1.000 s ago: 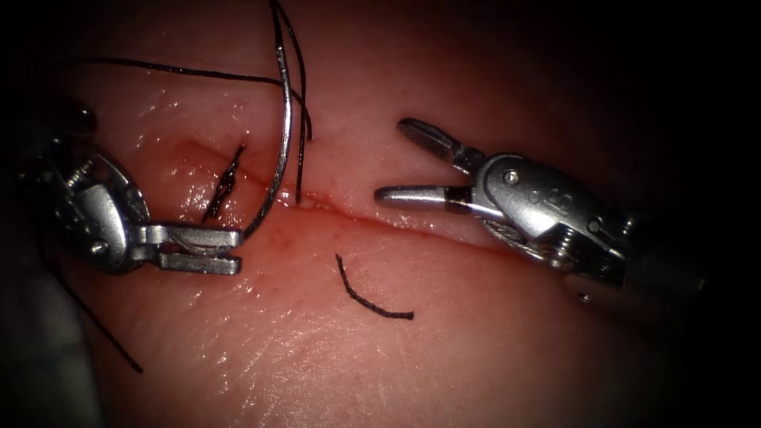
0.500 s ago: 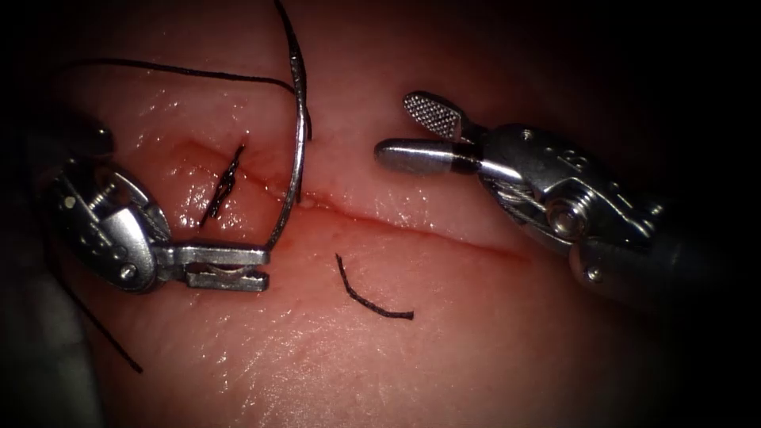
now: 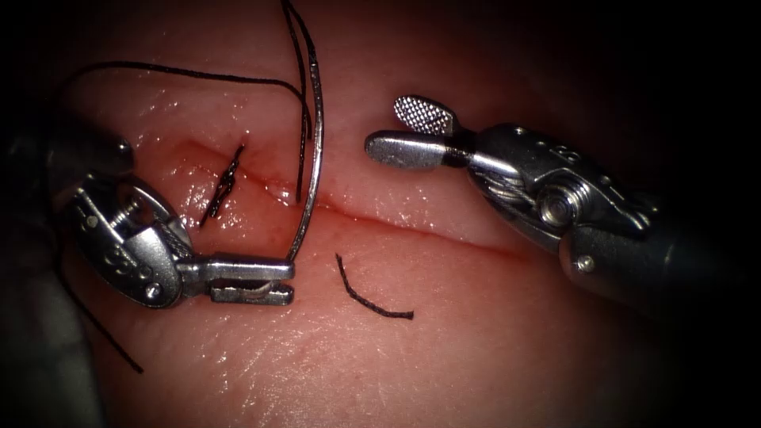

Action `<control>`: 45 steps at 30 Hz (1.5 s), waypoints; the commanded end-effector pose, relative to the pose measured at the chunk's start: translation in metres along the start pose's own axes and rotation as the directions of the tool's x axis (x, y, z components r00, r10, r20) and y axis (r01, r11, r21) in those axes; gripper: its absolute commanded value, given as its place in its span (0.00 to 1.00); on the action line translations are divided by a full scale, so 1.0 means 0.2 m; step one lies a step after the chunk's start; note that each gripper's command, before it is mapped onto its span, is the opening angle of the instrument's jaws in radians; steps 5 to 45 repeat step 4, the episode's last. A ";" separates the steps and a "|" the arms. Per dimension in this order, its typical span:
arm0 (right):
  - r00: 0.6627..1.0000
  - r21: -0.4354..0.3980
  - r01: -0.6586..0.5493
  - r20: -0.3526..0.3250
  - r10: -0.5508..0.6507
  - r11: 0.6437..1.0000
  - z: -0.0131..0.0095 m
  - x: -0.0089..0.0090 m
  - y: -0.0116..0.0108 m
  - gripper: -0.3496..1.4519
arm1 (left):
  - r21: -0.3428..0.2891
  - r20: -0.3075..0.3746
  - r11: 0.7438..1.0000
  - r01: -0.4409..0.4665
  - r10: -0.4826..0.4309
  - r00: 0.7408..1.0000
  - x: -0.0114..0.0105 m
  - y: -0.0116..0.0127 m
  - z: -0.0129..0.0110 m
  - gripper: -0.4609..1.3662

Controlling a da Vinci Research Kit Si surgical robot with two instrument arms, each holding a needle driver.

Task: Wound Closure
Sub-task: Use the left gripper to pull the needle through the tissue

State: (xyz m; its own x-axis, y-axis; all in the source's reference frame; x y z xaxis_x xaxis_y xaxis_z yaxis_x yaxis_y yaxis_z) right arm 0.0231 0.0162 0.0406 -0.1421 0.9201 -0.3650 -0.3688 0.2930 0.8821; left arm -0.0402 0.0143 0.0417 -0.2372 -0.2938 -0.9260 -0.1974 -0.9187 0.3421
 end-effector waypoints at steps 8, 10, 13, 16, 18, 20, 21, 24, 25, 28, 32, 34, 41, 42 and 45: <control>1.000 0.004 0.001 -0.001 -0.001 1.000 0.000 0.000 0.000 0.82 | -0.009 0.000 1.000 0.000 0.000 1.000 0.000 0.000 0.000 0.06; 1.000 0.004 0.001 -0.001 -0.001 1.000 0.000 0.000 0.000 0.82 | -0.009 0.000 1.000 0.000 0.000 1.000 0.000 0.000 0.000 0.06; 1.000 0.004 0.001 -0.001 -0.001 1.000 0.000 0.000 0.000 0.82 | -0.009 0.000 1.000 0.000 0.000 1.000 0.000 0.000 0.000 0.06; 1.000 0.004 0.001 -0.001 -0.001 1.000 0.000 0.000 0.000 0.82 | -0.009 0.000 1.000 0.000 0.000 1.000 0.000 0.000 0.000 0.06; 1.000 0.004 0.001 -0.001 -0.001 1.000 0.000 0.000 0.000 0.82 | -0.009 0.000 1.000 0.000 0.000 1.000 0.000 0.000 0.000 0.06; 1.000 0.004 0.001 -0.001 -0.001 1.000 0.000 0.000 0.000 0.82 | -0.009 0.000 1.000 0.000 0.000 1.000 0.000 0.000 0.000 0.06; 1.000 0.004 0.001 -0.001 -0.001 1.000 0.000 0.000 0.000 0.82 | -0.009 0.000 1.000 0.000 0.000 1.000 0.000 0.000 0.000 0.06; 1.000 0.004 0.001 -0.001 -0.001 1.000 0.000 0.000 0.000 0.82 | -0.009 0.000 1.000 0.000 0.000 1.000 0.000 0.000 0.000 0.06; 1.000 0.004 0.001 -0.001 -0.001 1.000 0.000 0.000 0.000 0.82 | -0.009 0.000 1.000 0.000 0.000 1.000 0.000 0.000 0.000 0.06; 1.000 0.004 0.001 -0.001 -0.001 1.000 0.000 0.000 0.000 0.82 | -0.009 0.000 1.000 0.000 0.000 1.000 0.000 0.000 0.000 0.06; 1.000 0.004 0.001 -0.001 -0.001 1.000 0.000 0.000 0.000 0.82 | -0.009 0.000 1.000 0.000 0.000 1.000 0.000 0.000 0.000 0.06; 1.000 0.004 0.001 -0.001 -0.001 1.000 0.000 0.000 0.000 0.82 | -0.009 0.000 1.000 0.000 0.000 1.000 0.000 0.000 0.000 0.06; 1.000 0.004 0.001 -0.001 -0.001 1.000 0.000 0.000 0.000 0.82 | -0.009 0.000 1.000 0.000 0.000 1.000 0.000 0.000 0.000 0.06; 1.000 0.004 0.001 -0.001 -0.001 1.000 0.000 0.000 0.000 0.82 | -0.009 0.000 1.000 0.000 0.000 1.000 0.000 0.000 0.000 0.06; 1.000 0.004 0.001 -0.001 -0.001 1.000 0.000 0.000 0.000 0.82 | -0.009 0.000 1.000 0.000 0.000 1.000 0.000 0.000 0.000 0.06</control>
